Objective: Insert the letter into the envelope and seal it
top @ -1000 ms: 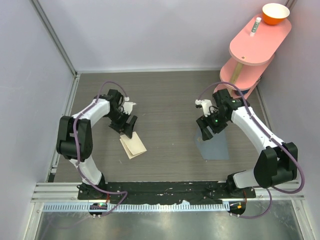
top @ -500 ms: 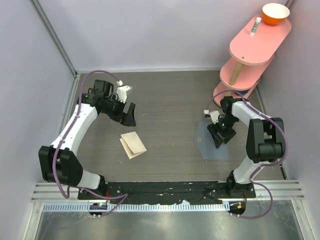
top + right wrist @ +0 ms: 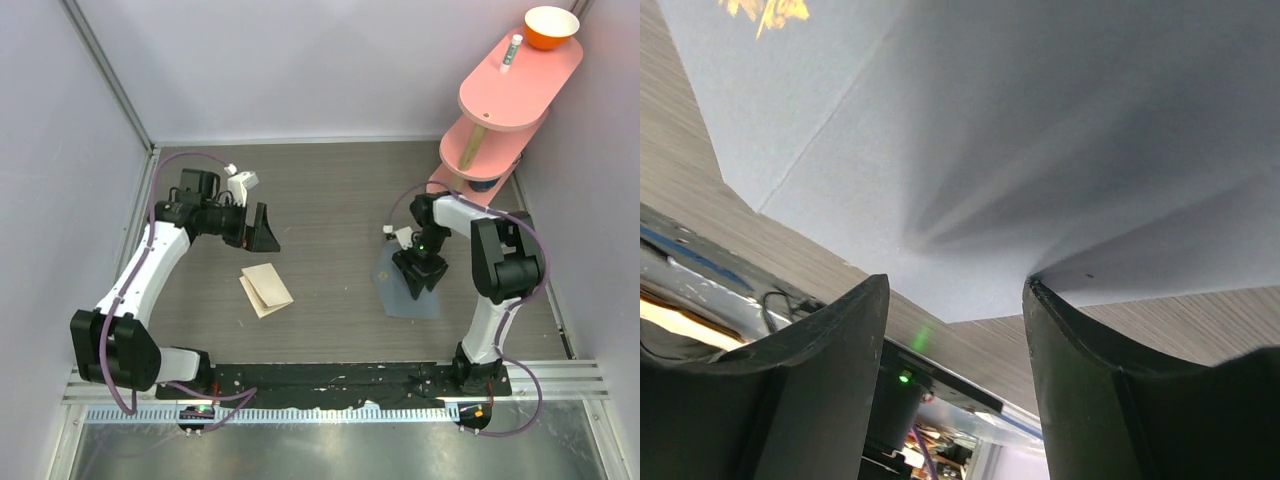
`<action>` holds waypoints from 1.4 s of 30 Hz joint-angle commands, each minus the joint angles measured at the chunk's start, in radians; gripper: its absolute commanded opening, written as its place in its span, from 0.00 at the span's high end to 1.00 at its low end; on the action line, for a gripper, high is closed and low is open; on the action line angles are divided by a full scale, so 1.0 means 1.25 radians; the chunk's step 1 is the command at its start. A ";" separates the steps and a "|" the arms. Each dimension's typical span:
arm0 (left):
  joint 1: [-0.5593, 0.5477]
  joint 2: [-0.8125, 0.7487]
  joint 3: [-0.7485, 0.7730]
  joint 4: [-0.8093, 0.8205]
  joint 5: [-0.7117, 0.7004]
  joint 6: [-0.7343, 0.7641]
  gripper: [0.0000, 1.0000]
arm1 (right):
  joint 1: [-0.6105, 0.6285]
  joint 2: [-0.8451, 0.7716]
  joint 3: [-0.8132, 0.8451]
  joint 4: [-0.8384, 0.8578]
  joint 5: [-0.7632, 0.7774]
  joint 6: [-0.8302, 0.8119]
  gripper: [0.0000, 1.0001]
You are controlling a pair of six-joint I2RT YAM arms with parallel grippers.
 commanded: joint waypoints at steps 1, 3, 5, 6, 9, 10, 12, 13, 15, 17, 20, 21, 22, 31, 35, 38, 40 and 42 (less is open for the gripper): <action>0.006 -0.034 -0.097 0.143 0.065 -0.160 0.08 | 0.105 0.054 0.034 0.132 -0.107 0.064 0.38; 0.005 -0.040 -0.136 0.215 0.069 -0.213 0.09 | 0.134 0.070 0.071 0.154 -0.131 0.117 0.38; 0.004 -0.044 -0.193 0.293 0.070 -0.286 0.11 | 0.173 0.086 0.105 0.177 -0.159 0.147 0.37; 0.004 -0.046 -0.210 0.317 0.066 -0.308 0.11 | 0.184 0.088 0.116 0.182 -0.165 0.169 0.37; -0.001 -0.032 -0.254 0.402 0.059 -0.391 0.12 | 0.205 0.081 0.158 0.184 -0.212 0.203 0.37; -0.006 -0.026 -0.257 0.416 0.049 -0.403 0.12 | 0.206 0.075 0.168 0.183 -0.220 0.224 0.37; -0.033 -0.002 -0.252 0.430 0.031 -0.413 0.12 | 0.205 0.042 0.186 0.175 -0.229 0.238 0.38; -0.042 0.008 -0.248 0.439 0.028 -0.418 0.12 | 0.204 0.028 0.186 0.173 -0.232 0.250 0.38; -0.069 0.037 -0.238 0.466 0.007 -0.439 0.13 | 0.195 -0.025 0.172 0.173 -0.223 0.264 0.40; -0.093 0.064 -0.231 0.497 -0.009 -0.455 0.14 | 0.177 -0.058 0.144 0.182 -0.196 0.286 0.43; -0.132 0.123 -0.206 0.516 -0.054 -0.469 0.17 | 0.151 -0.101 0.102 0.208 -0.152 0.304 0.53; -0.146 0.153 -0.193 0.518 -0.070 -0.471 0.17 | 0.133 -0.105 0.092 0.216 -0.124 0.307 0.59; -0.158 0.166 -0.187 0.520 -0.081 -0.469 0.16 | 0.124 -0.106 0.082 0.225 -0.110 0.312 0.63; -0.233 0.360 -0.113 0.622 -0.117 -0.510 0.20 | 0.105 -0.071 -0.009 0.329 -0.012 0.334 0.90; -0.254 0.439 -0.080 0.642 -0.123 -0.527 0.22 | 0.105 -0.038 -0.031 0.356 0.004 0.331 0.93; -0.278 0.487 -0.059 0.644 -0.130 -0.533 0.22 | 0.114 -0.016 -0.037 0.371 -0.019 0.336 0.93; -0.292 0.508 -0.052 0.644 -0.119 -0.544 0.21 | 0.123 0.003 -0.044 0.388 -0.034 0.341 0.94; -0.298 0.533 -0.043 0.664 -0.116 -0.559 0.21 | 0.136 0.019 -0.043 0.396 -0.054 0.348 0.93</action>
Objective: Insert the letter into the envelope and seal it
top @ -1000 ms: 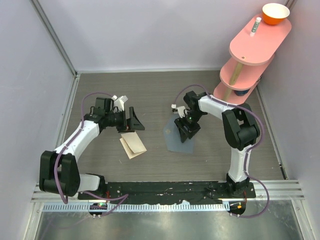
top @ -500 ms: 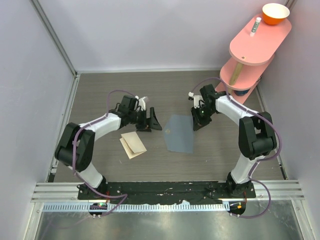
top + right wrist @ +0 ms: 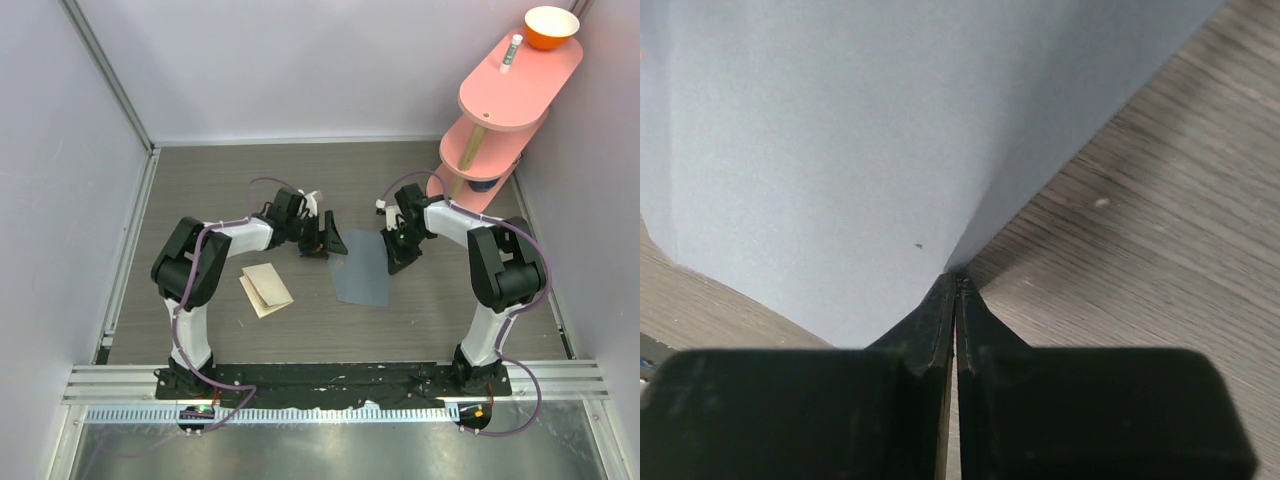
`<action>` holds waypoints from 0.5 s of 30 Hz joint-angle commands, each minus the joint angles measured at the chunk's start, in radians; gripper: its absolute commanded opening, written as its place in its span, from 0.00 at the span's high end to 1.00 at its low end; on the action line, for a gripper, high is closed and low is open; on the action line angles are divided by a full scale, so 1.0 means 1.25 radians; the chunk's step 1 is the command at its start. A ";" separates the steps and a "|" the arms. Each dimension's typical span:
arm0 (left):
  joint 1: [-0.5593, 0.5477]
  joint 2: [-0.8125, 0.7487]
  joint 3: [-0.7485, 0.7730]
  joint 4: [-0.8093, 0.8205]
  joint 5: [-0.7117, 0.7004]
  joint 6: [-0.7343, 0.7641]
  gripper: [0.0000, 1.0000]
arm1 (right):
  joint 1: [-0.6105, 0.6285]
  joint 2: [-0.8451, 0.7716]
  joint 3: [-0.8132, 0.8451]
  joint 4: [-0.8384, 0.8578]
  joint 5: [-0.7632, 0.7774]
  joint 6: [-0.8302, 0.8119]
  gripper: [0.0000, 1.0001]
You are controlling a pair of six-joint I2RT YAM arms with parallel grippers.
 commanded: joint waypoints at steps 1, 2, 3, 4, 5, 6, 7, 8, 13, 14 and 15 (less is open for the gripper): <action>-0.031 0.062 0.013 0.037 -0.016 -0.024 0.21 | 0.032 0.064 -0.017 0.090 -0.021 0.021 0.94; -0.030 0.070 0.013 0.044 -0.003 -0.030 0.21 | 0.041 0.068 -0.016 0.096 -0.031 0.026 0.93; -0.030 0.079 0.010 0.050 0.002 -0.043 0.21 | 0.043 0.076 -0.017 0.100 -0.037 0.028 0.94; -0.030 0.086 0.008 0.063 0.009 -0.045 0.22 | 0.047 0.082 -0.011 0.106 -0.042 0.032 0.94; -0.030 0.088 0.006 0.068 0.020 -0.048 0.22 | 0.051 0.089 -0.009 0.110 -0.046 0.040 0.93; -0.030 0.094 0.005 0.072 0.027 -0.056 0.23 | 0.054 0.092 -0.005 0.112 -0.059 0.044 0.94; -0.030 0.097 0.004 0.088 0.033 -0.060 0.23 | 0.056 0.104 0.001 0.119 -0.064 0.051 0.94; -0.030 0.098 0.003 0.094 0.044 -0.064 0.24 | 0.058 0.109 0.004 0.124 -0.068 0.059 0.93; -0.030 0.087 -0.019 0.136 0.060 -0.073 0.37 | 0.067 0.124 0.020 0.134 -0.089 0.065 0.93; -0.030 0.082 -0.024 0.141 0.060 -0.072 0.43 | 0.067 0.125 0.021 0.133 -0.091 0.065 0.93; -0.031 0.077 -0.032 0.156 0.061 -0.075 0.46 | 0.067 0.125 0.022 0.133 -0.095 0.064 0.93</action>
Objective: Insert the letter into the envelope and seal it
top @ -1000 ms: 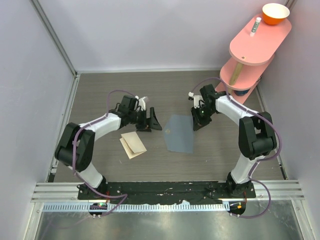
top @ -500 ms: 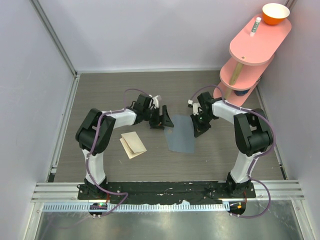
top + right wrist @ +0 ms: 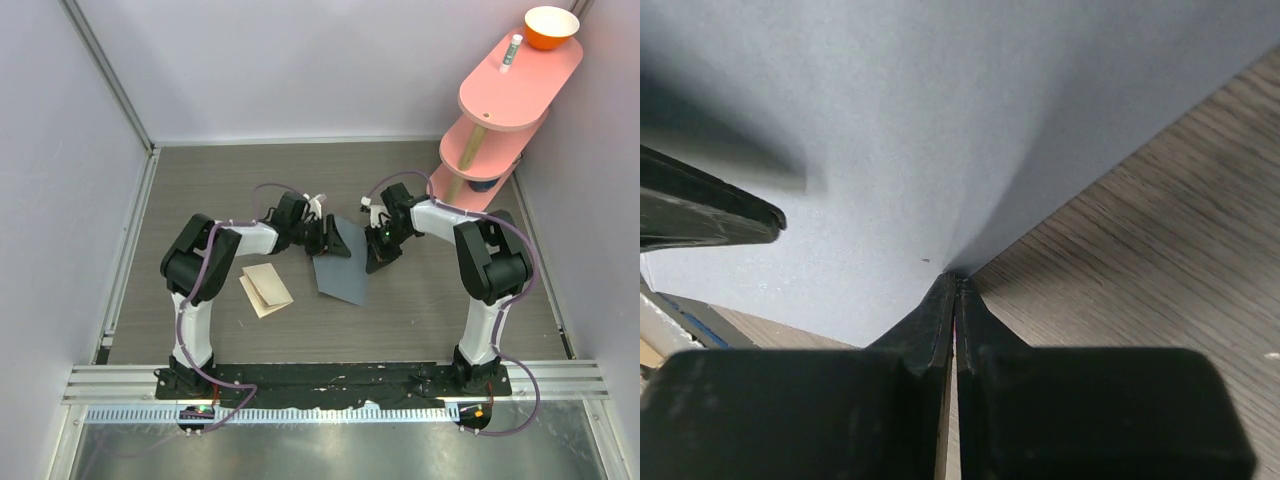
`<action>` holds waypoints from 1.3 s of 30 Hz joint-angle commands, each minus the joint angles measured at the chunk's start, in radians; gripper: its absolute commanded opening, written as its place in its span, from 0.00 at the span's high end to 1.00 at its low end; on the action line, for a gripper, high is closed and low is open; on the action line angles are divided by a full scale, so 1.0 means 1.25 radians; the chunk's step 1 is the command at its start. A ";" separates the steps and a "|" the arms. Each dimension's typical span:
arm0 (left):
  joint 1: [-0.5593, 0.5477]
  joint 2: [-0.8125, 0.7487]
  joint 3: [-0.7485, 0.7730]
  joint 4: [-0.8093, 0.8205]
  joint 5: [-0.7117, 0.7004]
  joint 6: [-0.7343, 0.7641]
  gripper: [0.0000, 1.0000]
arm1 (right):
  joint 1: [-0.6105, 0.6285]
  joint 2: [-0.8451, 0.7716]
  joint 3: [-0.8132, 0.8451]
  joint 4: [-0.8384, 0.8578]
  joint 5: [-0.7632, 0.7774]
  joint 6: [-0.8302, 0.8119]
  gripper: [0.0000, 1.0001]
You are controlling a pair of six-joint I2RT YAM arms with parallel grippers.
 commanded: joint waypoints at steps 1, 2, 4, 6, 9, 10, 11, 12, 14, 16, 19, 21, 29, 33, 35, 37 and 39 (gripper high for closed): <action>-0.004 -0.005 -0.051 0.028 -0.001 0.001 0.49 | 0.012 0.059 -0.017 0.065 0.048 -0.007 0.93; -0.003 -0.015 -0.060 0.035 0.001 -0.004 0.54 | 0.011 0.054 -0.018 0.065 0.048 -0.008 0.93; 0.002 -0.037 -0.071 0.059 0.007 -0.006 0.59 | 0.012 0.044 -0.022 0.061 0.052 -0.013 0.93; 0.006 -0.072 -0.081 0.054 0.005 0.002 0.64 | 0.011 0.024 -0.029 0.054 0.053 -0.022 0.92; 0.006 -0.124 -0.075 0.006 0.005 0.045 0.76 | 0.005 -0.018 -0.036 0.035 0.033 -0.030 0.90; 0.006 -0.141 -0.071 -0.010 0.001 0.059 0.79 | 0.001 -0.036 -0.034 0.027 0.025 -0.037 0.88; 0.006 -0.170 -0.060 -0.026 0.001 0.097 0.85 | -0.007 -0.051 -0.032 0.017 0.010 -0.041 0.86; 0.006 -0.187 -0.052 -0.067 0.001 0.118 0.88 | -0.014 -0.089 -0.023 -0.009 -0.002 -0.049 0.84; 0.006 -0.221 -0.031 -0.119 -0.004 0.173 0.97 | -0.043 -0.127 -0.010 -0.036 -0.038 -0.067 0.75; 0.006 -0.278 -0.004 -0.204 -0.004 0.272 1.00 | -0.075 -0.186 0.019 -0.096 -0.069 -0.089 0.64; -0.013 -0.373 0.022 -0.315 -0.013 0.446 1.00 | -0.140 -0.247 0.064 -0.189 -0.146 -0.143 0.49; -0.031 -0.411 0.045 -0.425 -0.029 0.557 1.00 | -0.169 -0.275 0.102 -0.259 -0.175 -0.185 0.43; -0.222 -0.779 -0.078 -0.604 -0.136 1.344 0.95 | -0.171 -0.416 0.216 -0.381 -0.245 -0.262 0.10; -0.295 -0.989 -0.266 -0.518 -0.149 1.667 0.99 | -0.134 -0.422 0.261 -0.424 -0.325 -0.291 0.09; -0.315 -1.068 -0.315 -0.509 -0.122 1.785 1.00 | -0.071 -0.428 0.266 -0.426 -0.356 -0.277 0.08; -0.323 -1.112 -0.372 -0.509 -0.101 1.940 1.00 | -0.024 -0.440 0.263 -0.421 -0.367 -0.270 0.08; -0.327 -1.171 -0.421 -0.497 -0.054 2.072 1.00 | 0.039 -0.446 0.246 -0.415 -0.369 -0.277 0.08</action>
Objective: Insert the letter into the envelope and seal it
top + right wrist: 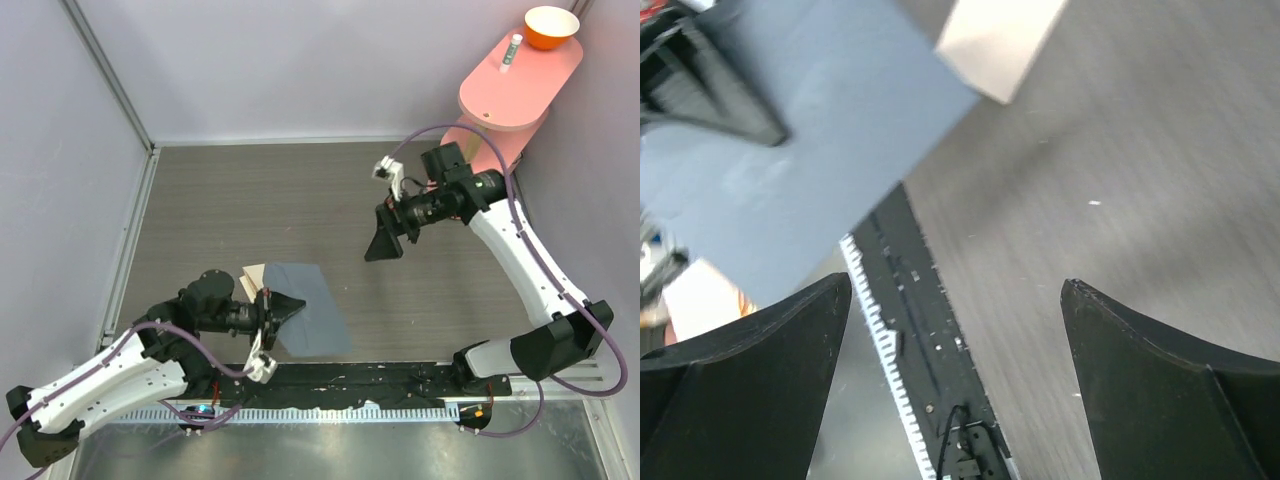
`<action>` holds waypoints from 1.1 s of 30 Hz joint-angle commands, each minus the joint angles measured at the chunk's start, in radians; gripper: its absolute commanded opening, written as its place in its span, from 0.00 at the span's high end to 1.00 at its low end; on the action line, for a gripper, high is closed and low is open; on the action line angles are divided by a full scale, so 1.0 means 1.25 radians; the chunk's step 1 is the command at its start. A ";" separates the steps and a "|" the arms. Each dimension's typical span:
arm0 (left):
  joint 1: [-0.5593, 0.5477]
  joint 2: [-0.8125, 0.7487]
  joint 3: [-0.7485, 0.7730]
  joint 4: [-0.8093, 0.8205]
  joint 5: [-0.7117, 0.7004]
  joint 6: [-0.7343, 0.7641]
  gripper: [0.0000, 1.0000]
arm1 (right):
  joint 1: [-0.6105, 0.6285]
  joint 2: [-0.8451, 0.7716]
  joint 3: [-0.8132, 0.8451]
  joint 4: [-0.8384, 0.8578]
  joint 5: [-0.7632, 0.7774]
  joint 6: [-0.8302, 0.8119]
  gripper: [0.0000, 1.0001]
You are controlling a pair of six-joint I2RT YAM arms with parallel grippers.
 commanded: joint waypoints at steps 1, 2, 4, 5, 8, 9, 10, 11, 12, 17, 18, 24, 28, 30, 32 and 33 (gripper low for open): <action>-0.011 -0.079 -0.088 0.027 0.079 0.443 1.00 | 0.106 -0.028 -0.001 -0.022 -0.068 -0.024 0.08; -0.011 -0.090 -0.096 0.027 0.110 0.479 1.00 | 0.126 -0.025 -0.004 -0.024 -0.068 -0.031 0.08; -0.013 -0.109 -0.109 0.027 0.142 0.545 1.00 | 0.176 -0.016 -0.010 -0.011 -0.079 -0.026 0.08; -0.011 -0.111 -0.112 0.026 0.154 0.561 1.00 | 0.191 -0.012 -0.012 -0.004 -0.082 -0.016 0.08; -0.013 -0.109 -0.113 0.020 0.193 0.608 1.00 | 0.247 0.008 -0.002 0.022 -0.071 -0.029 0.08; -0.014 -0.105 -0.113 0.016 0.205 0.616 1.00 | 0.277 0.015 0.004 0.018 -0.054 -0.043 0.08; -0.013 -0.104 -0.110 0.014 0.215 0.627 1.00 | 0.288 0.023 0.014 0.012 -0.042 -0.059 0.08; -0.013 -0.100 -0.109 0.005 0.220 0.636 1.00 | 0.303 0.040 0.034 0.005 -0.031 -0.076 0.08; -0.014 -0.101 -0.109 -0.003 0.233 0.644 1.00 | 0.313 0.048 0.042 0.005 -0.016 -0.097 0.08; -0.025 -0.090 -0.099 -0.057 0.261 0.694 1.00 | 0.350 0.098 0.099 -0.020 0.028 -0.156 0.08; -0.026 -0.090 -0.099 -0.061 0.266 0.695 1.00 | 0.354 0.103 0.102 -0.023 0.029 -0.163 0.07; -0.036 -0.063 -0.083 -0.066 0.267 0.703 1.00 | 0.395 0.156 0.130 -0.050 0.011 -0.183 0.07; -0.035 -0.073 -0.092 -0.067 0.281 0.706 1.00 | 0.402 0.191 0.121 -0.065 -0.005 -0.175 0.08; -0.035 -0.076 -0.093 -0.067 0.280 0.706 1.00 | 0.403 0.232 0.144 -0.102 -0.037 -0.191 0.09; -0.036 -0.076 -0.092 -0.067 0.282 0.705 1.00 | 0.404 0.247 0.160 -0.126 -0.047 -0.196 0.09; -0.036 -0.079 -0.093 -0.067 0.285 0.706 1.00 | 0.405 0.248 0.158 -0.124 -0.044 -0.198 0.09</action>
